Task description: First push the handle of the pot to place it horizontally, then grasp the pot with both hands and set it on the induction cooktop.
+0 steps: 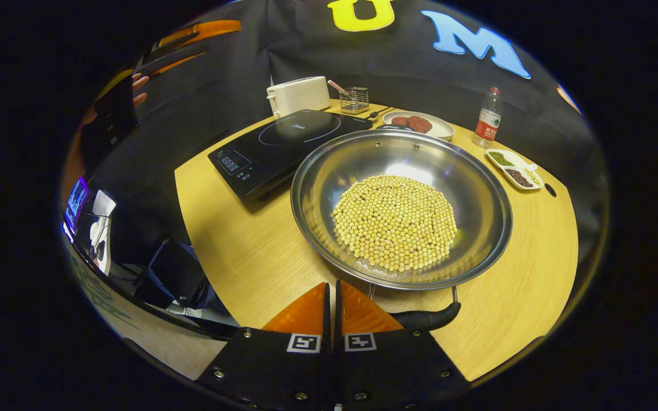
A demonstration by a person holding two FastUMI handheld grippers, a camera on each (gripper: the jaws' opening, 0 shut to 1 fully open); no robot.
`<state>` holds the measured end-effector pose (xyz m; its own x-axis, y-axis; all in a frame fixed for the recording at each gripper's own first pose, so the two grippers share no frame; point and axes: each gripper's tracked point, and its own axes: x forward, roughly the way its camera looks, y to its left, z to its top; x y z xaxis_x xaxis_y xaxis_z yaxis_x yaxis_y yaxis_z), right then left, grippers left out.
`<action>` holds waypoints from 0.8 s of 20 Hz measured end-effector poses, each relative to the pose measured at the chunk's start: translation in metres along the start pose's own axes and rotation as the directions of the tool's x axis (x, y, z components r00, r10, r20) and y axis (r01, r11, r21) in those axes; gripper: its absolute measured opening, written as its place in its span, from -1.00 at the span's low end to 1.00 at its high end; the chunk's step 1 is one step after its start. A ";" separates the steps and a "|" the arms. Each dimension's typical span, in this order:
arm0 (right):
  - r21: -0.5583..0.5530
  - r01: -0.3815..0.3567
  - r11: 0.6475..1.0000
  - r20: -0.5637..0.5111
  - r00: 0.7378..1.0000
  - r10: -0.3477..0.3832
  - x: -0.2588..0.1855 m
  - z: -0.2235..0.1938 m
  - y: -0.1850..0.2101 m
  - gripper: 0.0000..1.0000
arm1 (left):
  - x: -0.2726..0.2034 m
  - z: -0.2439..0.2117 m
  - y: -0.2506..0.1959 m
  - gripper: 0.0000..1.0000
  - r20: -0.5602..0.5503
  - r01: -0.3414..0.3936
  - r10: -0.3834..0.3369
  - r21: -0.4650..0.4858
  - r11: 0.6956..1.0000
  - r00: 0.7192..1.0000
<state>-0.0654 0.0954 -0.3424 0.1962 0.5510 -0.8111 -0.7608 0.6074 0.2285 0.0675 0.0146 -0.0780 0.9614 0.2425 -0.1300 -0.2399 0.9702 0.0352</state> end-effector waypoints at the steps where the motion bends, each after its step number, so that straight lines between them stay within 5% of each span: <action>1: 0.003 0.006 1.000 -0.005 1.000 -0.006 -0.001 -0.002 -0.005 -0.98 | 0.000 -0.001 -0.002 0.97 0.003 0.002 -0.002 0.001 1.000 1.000; 16: 0.130 0.218 0.967 -0.037 0.976 -0.215 -0.013 -0.013 -0.104 -0.97 | -0.002 -0.002 -0.036 0.97 0.005 -0.005 0.005 0.026 1.000 1.000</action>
<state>0.0029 0.0179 -0.3626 0.3323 0.3861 -0.8605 -0.6131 0.7818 0.1140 0.0738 -0.0206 -0.0805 0.9609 0.2471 -0.1249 -0.2411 0.9686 0.0614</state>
